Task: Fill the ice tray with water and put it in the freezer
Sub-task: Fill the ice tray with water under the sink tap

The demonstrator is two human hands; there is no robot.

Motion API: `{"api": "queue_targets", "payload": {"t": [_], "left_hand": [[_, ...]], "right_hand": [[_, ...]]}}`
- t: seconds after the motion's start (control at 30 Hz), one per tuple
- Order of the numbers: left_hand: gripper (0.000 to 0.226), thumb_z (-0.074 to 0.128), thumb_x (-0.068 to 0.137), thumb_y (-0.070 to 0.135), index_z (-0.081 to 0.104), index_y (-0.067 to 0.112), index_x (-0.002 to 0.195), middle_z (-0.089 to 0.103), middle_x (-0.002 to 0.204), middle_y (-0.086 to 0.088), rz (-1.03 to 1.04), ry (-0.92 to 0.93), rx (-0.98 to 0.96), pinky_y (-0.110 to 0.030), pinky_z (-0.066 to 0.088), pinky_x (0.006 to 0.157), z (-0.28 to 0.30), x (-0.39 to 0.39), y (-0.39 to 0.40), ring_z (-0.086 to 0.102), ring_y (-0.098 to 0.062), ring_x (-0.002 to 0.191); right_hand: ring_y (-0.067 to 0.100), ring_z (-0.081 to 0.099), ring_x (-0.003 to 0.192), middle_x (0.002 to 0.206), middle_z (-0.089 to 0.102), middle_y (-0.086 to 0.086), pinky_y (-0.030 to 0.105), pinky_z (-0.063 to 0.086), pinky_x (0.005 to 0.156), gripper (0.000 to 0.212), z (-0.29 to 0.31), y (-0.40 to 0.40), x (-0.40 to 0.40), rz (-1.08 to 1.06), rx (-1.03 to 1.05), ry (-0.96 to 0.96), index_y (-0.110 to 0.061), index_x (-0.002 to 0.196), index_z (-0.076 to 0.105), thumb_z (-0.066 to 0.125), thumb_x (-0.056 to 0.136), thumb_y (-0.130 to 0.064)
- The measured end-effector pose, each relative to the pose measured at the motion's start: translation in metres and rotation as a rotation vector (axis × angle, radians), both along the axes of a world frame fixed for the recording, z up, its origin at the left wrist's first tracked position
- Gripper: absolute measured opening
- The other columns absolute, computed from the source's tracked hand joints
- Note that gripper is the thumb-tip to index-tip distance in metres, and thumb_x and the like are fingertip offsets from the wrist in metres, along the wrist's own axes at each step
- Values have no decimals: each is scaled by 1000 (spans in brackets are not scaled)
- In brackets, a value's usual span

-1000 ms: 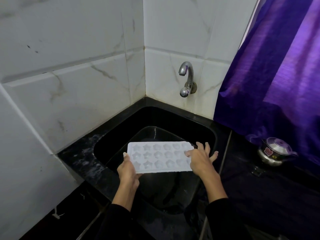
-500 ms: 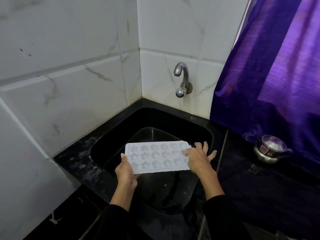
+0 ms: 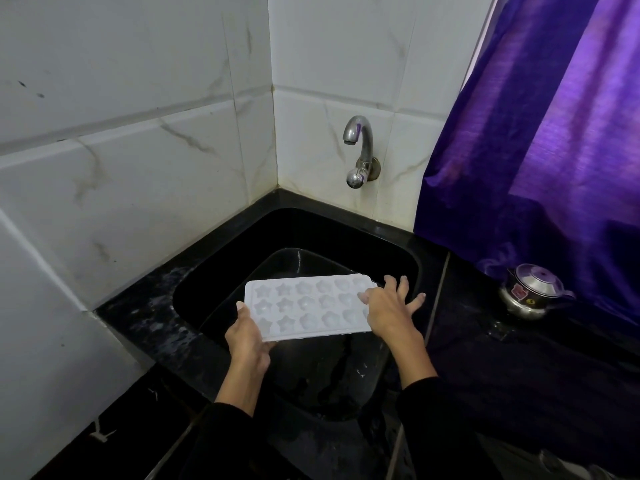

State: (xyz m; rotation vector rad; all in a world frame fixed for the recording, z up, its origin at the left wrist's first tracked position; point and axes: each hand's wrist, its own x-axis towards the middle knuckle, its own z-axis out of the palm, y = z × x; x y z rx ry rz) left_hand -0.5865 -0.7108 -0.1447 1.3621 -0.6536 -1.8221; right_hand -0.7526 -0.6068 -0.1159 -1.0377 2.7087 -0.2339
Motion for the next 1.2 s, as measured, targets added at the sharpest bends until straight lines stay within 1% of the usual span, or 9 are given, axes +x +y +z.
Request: {"api": "queue_targets", "payload": {"t": [0.23, 0.37, 0.5, 0.6, 0.7, 0.83, 0.93, 1.07, 1.2], "left_hand": [[35, 40, 100, 43, 56, 14, 91, 66, 88, -7, -4, -8, -9, -46, 53, 77, -1, 2, -2, 65, -23, 78], [34, 40, 100, 42, 56, 15, 86, 65, 87, -6, -5, -6, -6, -46, 53, 78, 0, 1, -1, 64, -23, 77], [34, 40, 100, 42, 55, 14, 87, 65, 88, -6, -8, -8, -24, -45, 52, 73, -1, 1, -2, 64, -23, 78], [35, 39, 100, 42, 56, 13, 89, 65, 88, -7, -13, -4, -27, -44, 52, 72, -1, 1, -1, 65, -24, 79], [35, 39, 100, 42, 56, 12, 93, 65, 89, -7, -16, -1, -15, -44, 53, 71, -1, 0, -1, 65, -25, 80], [35, 40, 100, 42, 57, 13, 92, 66, 91, -7, -10, 10, -16, -45, 53, 74, 0, 1, -2, 65, -25, 82], [34, 40, 100, 42, 56, 15, 89, 66, 91, -7, -8, 9, -16, -46, 54, 78, -1, 2, -1, 66, -26, 83], [34, 40, 100, 43, 56, 15, 89, 66, 90, -7, -8, 6, -18, -46, 54, 76, -1, 1, 0, 66, -25, 83], [34, 41, 99, 43, 57, 14, 93, 67, 91, -7, 2, 6, -17, -45, 54, 75, 0, 3, 0, 66, -25, 82]], "right_hand": [[41, -11, 146, 155, 14, 18, 69, -10, 109, 54, -1, 4, 5, 12, -5, -3, -25, 103, 62, 48, 77, 21], [36, -9, 147, 154, 16, 15, 67, -6, 113, 61, 1, 4, 4, -7, -81, 28, -20, 128, 50, 51, 80, 17], [33, -12, 147, 154, 13, 13, 64, -9, 114, 67, 3, 1, 10, 32, -140, 29, -23, 121, 50, 42, 74, 25], [35, -18, 146, 159, 3, 14, 63, -13, 113, 74, 3, -2, 16, 75, -110, 5, -26, 126, 55, 44, 74, 25], [37, -23, 145, 160, -5, 16, 63, -15, 112, 70, 3, -3, 21, 114, -74, -29, -25, 123, 60, 46, 75, 23], [40, -23, 144, 160, 0, 16, 65, -16, 111, 74, 1, -2, 23, 123, -56, -25, -28, 122, 60, 46, 73, 26], [39, -23, 144, 158, 4, 16, 66, -16, 110, 83, 2, 1, 20, 110, -53, -30, -32, 130, 57, 43, 72, 27], [38, -24, 144, 160, -2, 17, 65, -17, 110, 86, 0, 1, 23, 96, -63, -35, -30, 137, 51, 43, 74, 28], [38, -21, 145, 159, 2, 15, 65, -18, 109, 88, -2, 2, 25, 106, -60, -20, -34, 140, 47, 45, 75, 26]]}}
